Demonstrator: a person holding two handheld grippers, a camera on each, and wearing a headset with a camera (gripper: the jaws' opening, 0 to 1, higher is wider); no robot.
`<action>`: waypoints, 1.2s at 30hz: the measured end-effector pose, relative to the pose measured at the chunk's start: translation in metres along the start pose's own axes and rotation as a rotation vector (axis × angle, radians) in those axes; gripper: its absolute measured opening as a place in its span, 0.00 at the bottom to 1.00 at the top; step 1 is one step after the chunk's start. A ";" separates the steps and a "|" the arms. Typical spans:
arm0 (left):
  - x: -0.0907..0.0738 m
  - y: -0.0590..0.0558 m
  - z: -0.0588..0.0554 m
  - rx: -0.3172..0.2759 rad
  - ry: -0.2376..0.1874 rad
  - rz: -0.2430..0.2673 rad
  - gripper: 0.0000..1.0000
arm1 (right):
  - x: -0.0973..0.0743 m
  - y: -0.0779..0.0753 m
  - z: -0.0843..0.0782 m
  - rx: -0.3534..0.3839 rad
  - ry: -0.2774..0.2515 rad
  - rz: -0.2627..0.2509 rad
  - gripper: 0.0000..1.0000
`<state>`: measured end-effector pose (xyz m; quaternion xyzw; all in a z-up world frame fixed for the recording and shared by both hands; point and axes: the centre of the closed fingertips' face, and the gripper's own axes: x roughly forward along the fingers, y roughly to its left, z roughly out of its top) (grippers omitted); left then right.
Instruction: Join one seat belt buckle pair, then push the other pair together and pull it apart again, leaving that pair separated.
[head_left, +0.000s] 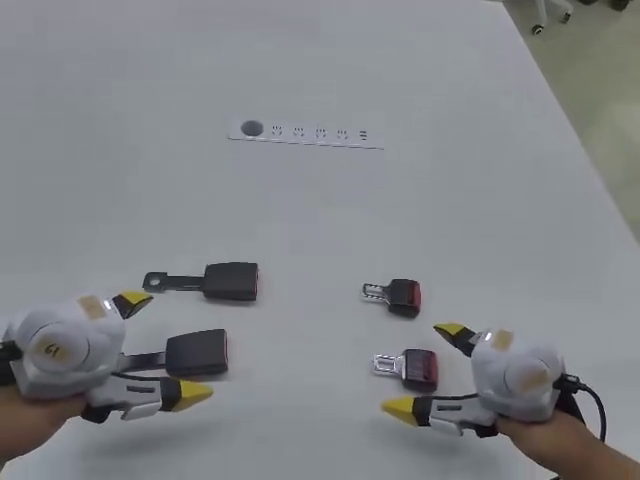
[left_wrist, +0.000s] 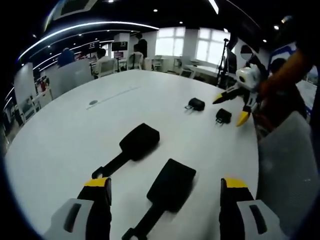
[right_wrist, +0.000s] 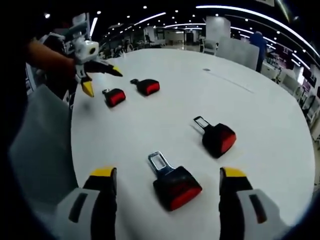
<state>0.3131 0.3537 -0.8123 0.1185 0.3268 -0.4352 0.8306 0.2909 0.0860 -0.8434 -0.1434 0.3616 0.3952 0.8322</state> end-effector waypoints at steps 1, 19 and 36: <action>0.001 0.000 -0.001 0.001 0.004 -0.002 0.91 | 0.001 0.000 0.000 0.000 0.001 0.005 0.86; 0.024 -0.005 -0.014 0.105 0.088 -0.085 0.80 | 0.003 -0.008 -0.011 -0.042 0.064 0.093 0.79; 0.036 -0.006 -0.031 0.300 0.178 -0.178 0.55 | 0.001 0.000 -0.027 -0.152 0.146 0.200 0.56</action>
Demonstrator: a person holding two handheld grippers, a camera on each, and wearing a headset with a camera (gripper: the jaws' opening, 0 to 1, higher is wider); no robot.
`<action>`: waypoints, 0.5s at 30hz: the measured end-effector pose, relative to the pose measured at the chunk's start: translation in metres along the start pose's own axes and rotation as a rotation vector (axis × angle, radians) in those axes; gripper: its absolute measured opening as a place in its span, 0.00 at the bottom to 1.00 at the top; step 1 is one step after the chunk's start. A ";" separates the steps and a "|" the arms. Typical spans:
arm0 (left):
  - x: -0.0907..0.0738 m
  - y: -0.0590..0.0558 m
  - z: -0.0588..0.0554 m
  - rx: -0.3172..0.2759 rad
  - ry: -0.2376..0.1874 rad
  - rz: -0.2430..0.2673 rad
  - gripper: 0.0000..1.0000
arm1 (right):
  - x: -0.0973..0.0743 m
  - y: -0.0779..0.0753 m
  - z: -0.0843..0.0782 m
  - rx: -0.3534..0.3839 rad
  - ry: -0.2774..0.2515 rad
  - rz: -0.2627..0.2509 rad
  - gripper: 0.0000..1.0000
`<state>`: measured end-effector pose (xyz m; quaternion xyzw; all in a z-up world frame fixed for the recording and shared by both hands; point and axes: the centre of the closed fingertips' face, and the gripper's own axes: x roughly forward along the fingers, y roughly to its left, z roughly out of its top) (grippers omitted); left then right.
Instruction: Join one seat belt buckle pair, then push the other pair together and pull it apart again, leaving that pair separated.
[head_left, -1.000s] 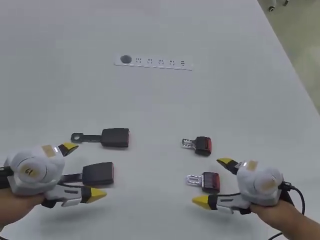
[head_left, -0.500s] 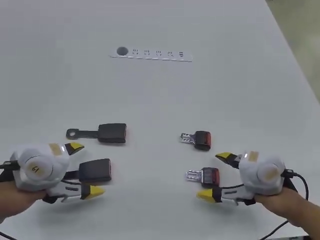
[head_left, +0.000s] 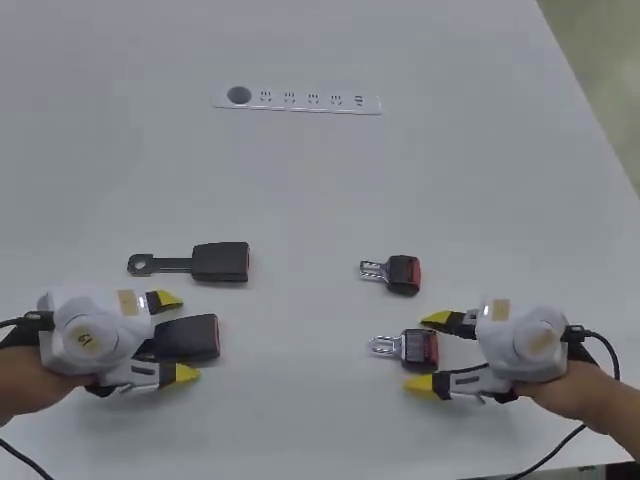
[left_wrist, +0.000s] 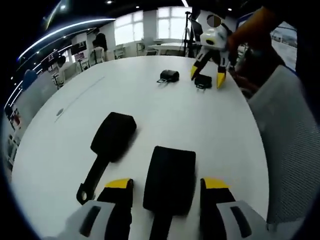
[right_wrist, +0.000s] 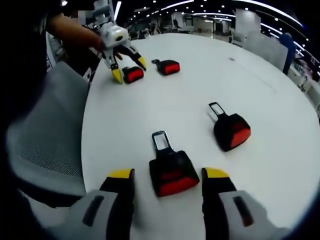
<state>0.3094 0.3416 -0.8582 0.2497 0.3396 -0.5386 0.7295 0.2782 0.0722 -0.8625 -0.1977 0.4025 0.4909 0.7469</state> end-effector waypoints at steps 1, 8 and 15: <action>0.000 -0.001 -0.001 0.017 0.003 -0.006 0.53 | 0.000 0.000 0.000 -0.005 0.004 0.000 0.55; -0.003 -0.006 -0.001 0.049 0.018 -0.039 0.44 | 0.001 -0.001 0.000 -0.046 0.025 0.012 0.46; -0.003 -0.002 -0.003 0.101 0.042 -0.064 0.35 | 0.001 -0.005 -0.001 -0.108 0.045 0.002 0.39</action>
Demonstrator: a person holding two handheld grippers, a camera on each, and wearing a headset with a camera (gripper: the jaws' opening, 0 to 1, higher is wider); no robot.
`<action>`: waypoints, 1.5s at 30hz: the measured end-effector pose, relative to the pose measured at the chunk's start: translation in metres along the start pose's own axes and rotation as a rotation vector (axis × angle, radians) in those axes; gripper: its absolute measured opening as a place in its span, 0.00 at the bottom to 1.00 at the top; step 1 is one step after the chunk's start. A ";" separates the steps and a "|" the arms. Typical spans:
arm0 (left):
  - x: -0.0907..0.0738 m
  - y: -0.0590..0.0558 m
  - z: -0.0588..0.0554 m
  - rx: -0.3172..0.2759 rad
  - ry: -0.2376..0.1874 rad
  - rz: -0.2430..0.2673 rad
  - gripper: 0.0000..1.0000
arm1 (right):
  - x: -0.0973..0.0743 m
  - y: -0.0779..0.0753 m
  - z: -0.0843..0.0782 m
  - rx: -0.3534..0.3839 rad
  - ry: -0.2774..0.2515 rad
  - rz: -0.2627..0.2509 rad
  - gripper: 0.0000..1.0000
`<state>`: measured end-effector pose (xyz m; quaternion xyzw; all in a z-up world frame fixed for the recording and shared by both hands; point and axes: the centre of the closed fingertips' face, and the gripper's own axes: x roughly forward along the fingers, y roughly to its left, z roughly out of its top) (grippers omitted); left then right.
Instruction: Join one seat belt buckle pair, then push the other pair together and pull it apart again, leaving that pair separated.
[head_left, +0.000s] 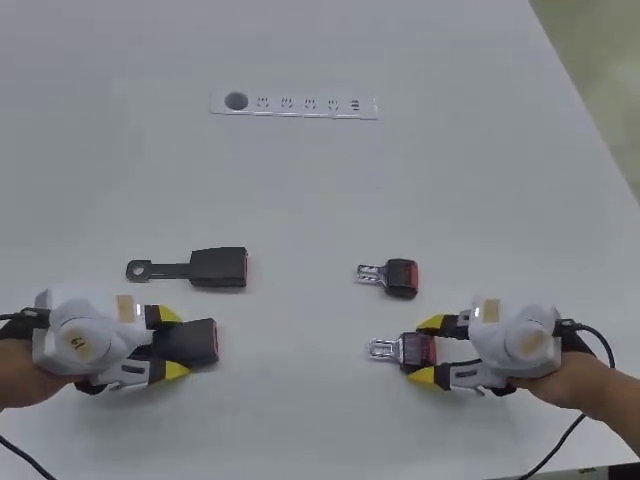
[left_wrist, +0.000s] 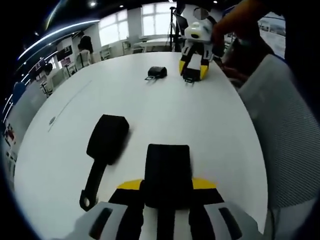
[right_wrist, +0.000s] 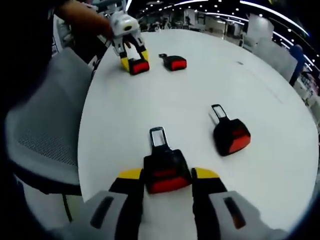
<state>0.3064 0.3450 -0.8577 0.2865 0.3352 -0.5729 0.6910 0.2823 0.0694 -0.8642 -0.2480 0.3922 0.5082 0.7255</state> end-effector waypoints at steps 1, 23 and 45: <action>0.001 0.000 -0.001 0.004 0.005 -0.004 0.35 | 0.000 0.000 0.000 -0.011 0.000 0.000 0.39; -0.003 -0.006 0.005 0.035 0.054 -0.033 0.35 | -0.002 -0.002 -0.001 -0.012 -0.042 0.024 0.37; -0.002 -0.005 0.004 0.086 0.092 -0.071 0.34 | 0.037 0.018 0.055 -0.040 -0.110 0.045 0.36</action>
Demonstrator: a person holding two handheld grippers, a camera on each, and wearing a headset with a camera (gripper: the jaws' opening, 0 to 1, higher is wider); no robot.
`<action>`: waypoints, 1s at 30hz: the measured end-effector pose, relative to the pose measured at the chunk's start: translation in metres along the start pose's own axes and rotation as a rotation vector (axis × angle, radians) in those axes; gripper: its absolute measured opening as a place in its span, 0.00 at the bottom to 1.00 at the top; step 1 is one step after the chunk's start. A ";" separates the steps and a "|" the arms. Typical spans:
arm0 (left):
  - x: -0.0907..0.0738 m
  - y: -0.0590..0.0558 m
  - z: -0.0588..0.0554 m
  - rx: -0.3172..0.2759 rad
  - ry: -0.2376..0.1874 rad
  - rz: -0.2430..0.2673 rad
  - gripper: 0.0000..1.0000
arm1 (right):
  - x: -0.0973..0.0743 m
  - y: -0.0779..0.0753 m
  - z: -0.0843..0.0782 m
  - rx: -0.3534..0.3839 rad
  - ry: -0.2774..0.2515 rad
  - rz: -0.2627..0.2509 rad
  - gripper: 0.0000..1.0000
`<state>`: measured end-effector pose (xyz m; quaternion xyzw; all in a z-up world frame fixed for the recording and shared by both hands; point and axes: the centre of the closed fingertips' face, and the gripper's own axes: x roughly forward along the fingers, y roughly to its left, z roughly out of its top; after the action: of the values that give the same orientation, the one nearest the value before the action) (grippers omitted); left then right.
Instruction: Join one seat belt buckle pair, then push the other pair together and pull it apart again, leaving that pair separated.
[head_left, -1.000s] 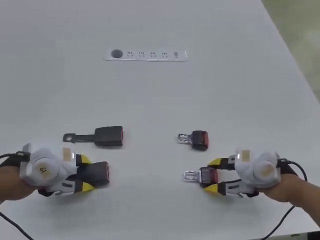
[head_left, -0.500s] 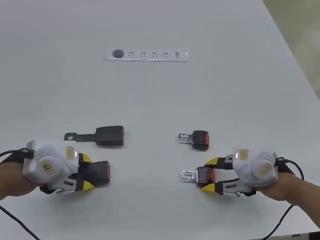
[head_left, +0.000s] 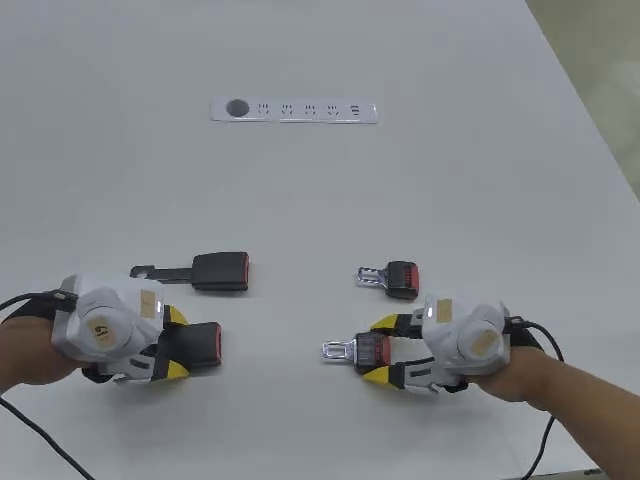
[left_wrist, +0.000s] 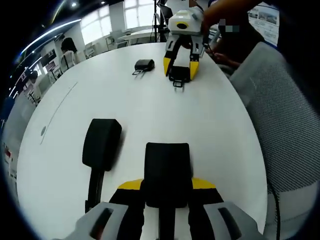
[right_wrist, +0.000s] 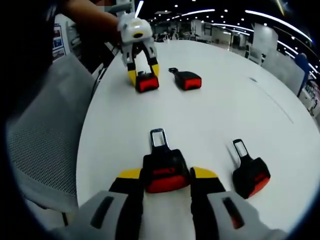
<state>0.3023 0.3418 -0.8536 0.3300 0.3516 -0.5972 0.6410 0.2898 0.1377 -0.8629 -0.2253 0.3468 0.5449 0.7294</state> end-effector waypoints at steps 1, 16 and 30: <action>0.000 0.000 0.000 0.006 0.004 -0.003 0.34 | 0.002 0.002 0.003 0.003 0.002 0.000 0.36; 0.001 0.001 0.000 0.033 0.033 -0.022 0.34 | 0.039 0.006 0.044 0.021 -0.052 0.010 0.36; 0.001 0.003 -0.001 0.041 0.044 -0.030 0.34 | 0.071 0.016 0.079 -0.004 -0.087 0.017 0.36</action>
<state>0.3049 0.3424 -0.8556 0.3510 0.3583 -0.6064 0.6170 0.3065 0.2435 -0.8637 -0.1997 0.3157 0.5611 0.7387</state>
